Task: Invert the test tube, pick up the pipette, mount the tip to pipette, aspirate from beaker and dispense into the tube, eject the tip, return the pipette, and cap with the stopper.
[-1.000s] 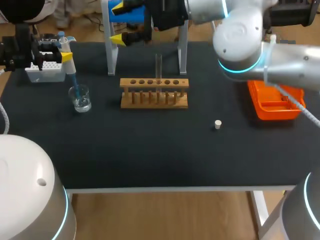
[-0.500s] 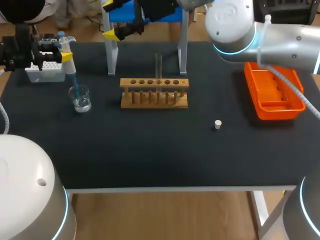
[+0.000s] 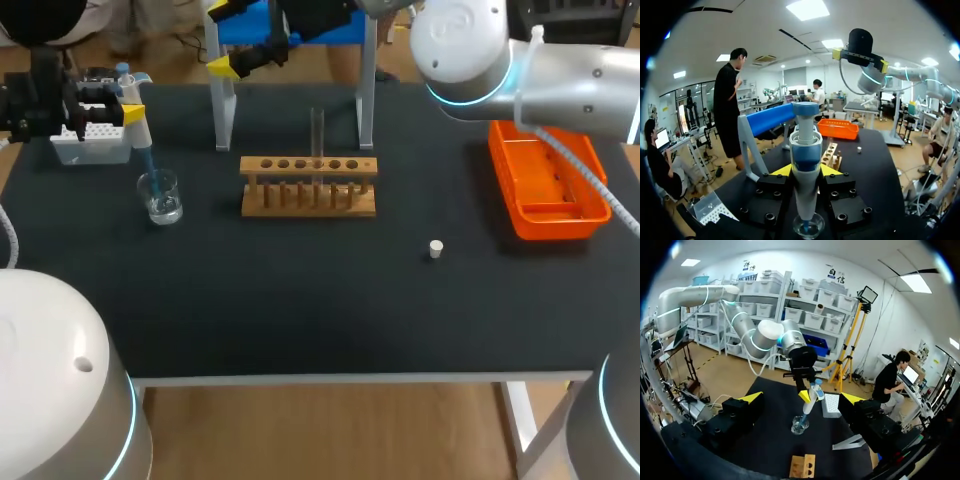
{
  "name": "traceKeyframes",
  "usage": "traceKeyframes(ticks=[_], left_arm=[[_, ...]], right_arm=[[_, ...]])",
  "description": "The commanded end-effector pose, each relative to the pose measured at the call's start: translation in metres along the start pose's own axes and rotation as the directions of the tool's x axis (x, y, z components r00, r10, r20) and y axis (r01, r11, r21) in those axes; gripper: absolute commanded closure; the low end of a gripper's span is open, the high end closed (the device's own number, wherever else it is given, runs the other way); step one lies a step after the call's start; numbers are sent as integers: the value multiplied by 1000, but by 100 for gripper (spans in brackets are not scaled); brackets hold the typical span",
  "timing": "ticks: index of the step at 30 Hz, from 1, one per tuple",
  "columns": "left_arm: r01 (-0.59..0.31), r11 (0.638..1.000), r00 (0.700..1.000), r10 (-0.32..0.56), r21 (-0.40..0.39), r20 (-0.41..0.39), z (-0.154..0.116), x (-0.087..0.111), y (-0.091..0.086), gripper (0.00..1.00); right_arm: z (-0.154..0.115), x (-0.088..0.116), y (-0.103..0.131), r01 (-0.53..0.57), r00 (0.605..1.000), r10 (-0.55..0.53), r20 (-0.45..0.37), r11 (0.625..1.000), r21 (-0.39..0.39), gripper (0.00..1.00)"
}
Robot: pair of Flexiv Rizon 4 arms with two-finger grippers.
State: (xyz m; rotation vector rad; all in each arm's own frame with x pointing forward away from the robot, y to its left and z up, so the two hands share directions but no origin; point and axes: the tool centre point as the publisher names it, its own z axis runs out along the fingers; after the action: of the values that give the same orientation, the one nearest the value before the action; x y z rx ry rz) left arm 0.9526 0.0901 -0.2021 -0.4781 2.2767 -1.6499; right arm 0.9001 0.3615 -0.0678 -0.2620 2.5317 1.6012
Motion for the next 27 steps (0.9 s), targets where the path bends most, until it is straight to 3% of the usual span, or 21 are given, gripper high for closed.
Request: traceKeyframes(ticks=[1,14,16,17,19,20,21,22,27], left_arm=[[-1,1000,1000,1,0,4,0,1,0,100],[-1,1000,1000,1,0,4,0,1,0,100],[-1,1000,1000,1,0,4,0,1,0,100],[-1,1000,1000,1,0,4,0,1,0,100],[-1,1000,1000,1,0,4,0,1,0,100],[-1,1000,1000,1,0,4,0,1,0,100],[-1,1000,1000,1,0,4,0,1,0,100],[-1,1000,1000,1,0,4,0,1,0,100],[-1,1000,1000,1,0,4,0,1,0,100]], right_arm=[[15,-11,5,9,1000,-8,-4,1000,23,0],[40,-43,14,13,999,-11,-30,999,52,0],[44,-45,15,13,999,-11,-38,998,53,27],[47,-47,16,10,999,-7,-43,998,56,51],[50,-48,16,6,998,-2,-57,998,59,64],[52,-50,16,4,998,0,-59,998,64,84],[54,-51,16,0,998,4,-64,998,69,93],[55,-51,16,-6,998,11,-69,998,69,100],[62,-52,15,-47,996,52,-65,996,78,100]])
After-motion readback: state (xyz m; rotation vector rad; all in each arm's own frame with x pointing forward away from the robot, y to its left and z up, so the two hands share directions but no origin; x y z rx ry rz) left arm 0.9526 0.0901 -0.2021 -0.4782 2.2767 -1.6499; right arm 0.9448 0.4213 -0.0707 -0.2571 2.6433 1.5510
